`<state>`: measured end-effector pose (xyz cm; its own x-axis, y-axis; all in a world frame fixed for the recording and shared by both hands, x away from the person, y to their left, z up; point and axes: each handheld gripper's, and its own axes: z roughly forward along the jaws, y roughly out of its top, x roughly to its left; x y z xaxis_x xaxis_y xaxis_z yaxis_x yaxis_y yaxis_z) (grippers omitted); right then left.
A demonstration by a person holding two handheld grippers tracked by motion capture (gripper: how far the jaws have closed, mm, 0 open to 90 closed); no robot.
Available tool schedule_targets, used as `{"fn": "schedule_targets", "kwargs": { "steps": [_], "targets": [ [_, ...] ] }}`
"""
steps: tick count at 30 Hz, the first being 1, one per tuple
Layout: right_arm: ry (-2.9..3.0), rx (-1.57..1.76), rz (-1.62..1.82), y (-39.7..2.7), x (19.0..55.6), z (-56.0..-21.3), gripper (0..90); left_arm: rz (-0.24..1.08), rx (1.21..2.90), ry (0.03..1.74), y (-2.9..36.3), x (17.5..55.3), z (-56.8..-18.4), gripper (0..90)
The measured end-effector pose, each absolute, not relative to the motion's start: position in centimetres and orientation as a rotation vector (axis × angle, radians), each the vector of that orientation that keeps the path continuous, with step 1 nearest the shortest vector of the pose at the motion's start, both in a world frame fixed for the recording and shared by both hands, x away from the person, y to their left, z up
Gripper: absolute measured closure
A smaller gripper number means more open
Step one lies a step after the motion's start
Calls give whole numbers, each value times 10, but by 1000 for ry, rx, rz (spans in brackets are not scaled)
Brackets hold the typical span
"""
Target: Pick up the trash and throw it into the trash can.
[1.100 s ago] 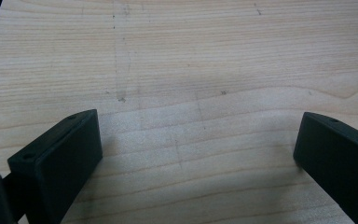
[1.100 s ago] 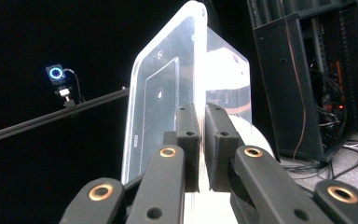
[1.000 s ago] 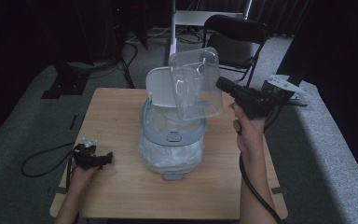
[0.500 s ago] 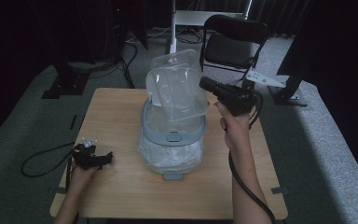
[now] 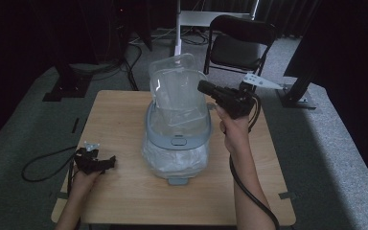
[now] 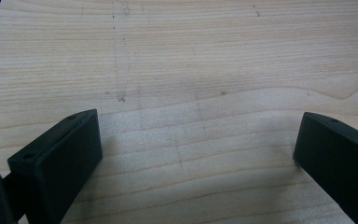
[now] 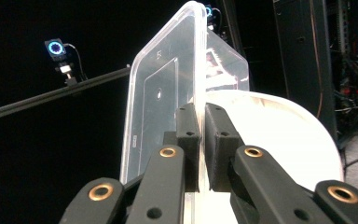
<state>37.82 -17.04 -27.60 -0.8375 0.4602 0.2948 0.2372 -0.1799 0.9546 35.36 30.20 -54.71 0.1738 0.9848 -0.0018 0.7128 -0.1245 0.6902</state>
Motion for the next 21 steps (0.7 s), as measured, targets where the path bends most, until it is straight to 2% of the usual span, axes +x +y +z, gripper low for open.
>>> {"fn": "schedule_targets", "kwargs": {
  "steps": [9, 10, 12, 13, 14, 15, 16, 19, 21],
  "targets": [
    [1913, 809, 2128, -168, 378, -283, 820, 642, 1906, 1595, 302, 354, -547, 18],
    [1922, 818, 2133, -168, 379, -284, 764, 643, 1907, 1595, 302, 354, -547, 18],
    [1927, 832, 2143, -169, 380, -288, 733, 644, 1909, 1595, 301, 354, -547, 18],
    [1927, 847, 2139, -170, 380, -289, 655, 644, 1915, 1593, 302, 353, -547, 18],
    [1926, 862, 2147, -170, 381, -290, 605, 645, 1919, 1592, 302, 353, -547, 18],
    [1929, 867, 2154, -171, 381, -291, 591, 646, 1919, 1591, 301, 353, -547, 19],
    [1924, 871, 2155, -172, 381, -292, 526, 646, 1921, 1591, 301, 353, -547, 18],
    [1932, 877, 2140, -174, 381, -292, 470, 645, 1922, 1590, 301, 353, -547, 18],
    [1947, 873, 2113, -174, 380, -291, 388, 645, 1922, 1590, 301, 353, -547, 19]
  ]
}}
